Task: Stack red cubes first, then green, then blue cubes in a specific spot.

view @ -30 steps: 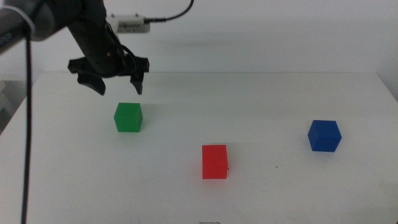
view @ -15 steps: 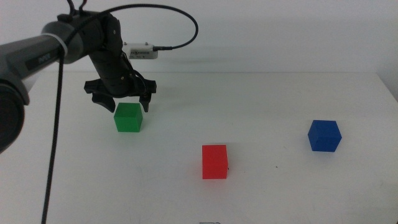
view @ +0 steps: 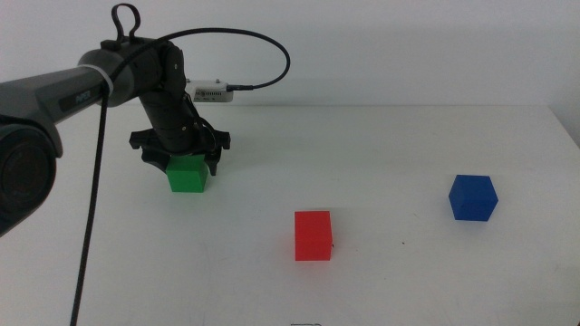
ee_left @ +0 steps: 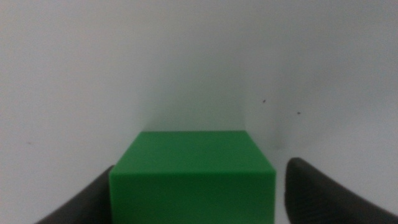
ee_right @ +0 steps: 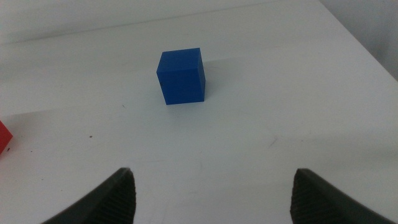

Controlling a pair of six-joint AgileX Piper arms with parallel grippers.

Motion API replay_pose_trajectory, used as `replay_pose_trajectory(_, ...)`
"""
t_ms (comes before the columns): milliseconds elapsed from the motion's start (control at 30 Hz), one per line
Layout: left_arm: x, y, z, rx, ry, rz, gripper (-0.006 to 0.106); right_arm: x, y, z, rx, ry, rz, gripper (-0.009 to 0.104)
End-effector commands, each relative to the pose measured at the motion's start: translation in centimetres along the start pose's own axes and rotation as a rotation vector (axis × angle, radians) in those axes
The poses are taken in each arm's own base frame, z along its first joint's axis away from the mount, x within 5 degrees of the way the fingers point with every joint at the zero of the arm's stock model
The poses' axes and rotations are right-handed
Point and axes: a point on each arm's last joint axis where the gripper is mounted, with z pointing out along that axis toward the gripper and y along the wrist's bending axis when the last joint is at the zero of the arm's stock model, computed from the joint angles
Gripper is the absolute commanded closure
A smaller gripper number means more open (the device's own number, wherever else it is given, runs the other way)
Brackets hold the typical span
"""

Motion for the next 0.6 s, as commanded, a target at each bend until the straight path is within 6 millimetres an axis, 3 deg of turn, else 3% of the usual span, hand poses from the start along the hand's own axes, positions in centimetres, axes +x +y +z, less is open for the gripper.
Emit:
replay_pose_trajectory(0,-1.0,-0.1,-3.4,0.011,-0.097,0.001,0.030,-0.8,0.0,-0.2,0.003,-0.072,-0.022,0.032)
replay_pose_trajectory(167,-1.0,0.4,-3.2,0.053,-0.074,-0.032,0.063,-0.8,0.0,-0.2,0.003,-0.072,-0.022,0.032)
replay_pose_trajectory(267,-0.7,0.2,-4.2,0.102,-0.045,-0.040,0.079,-0.8,0.0,-0.2,0.003,-0.072,-0.022,0.032)
replay_pose_trajectory(433,0.4,-1.2,-7.8,0.096,-0.047,-0.028,0.086,-0.8,0.0,-0.2,0.003,-0.072,-0.022,0.032)
replay_pose_trajectory(567,2.9,-3.7,-11.0,0.062,-0.086,0.007,0.086,-0.8,0.0,-0.2,0.003,-0.072,-0.022,0.032)
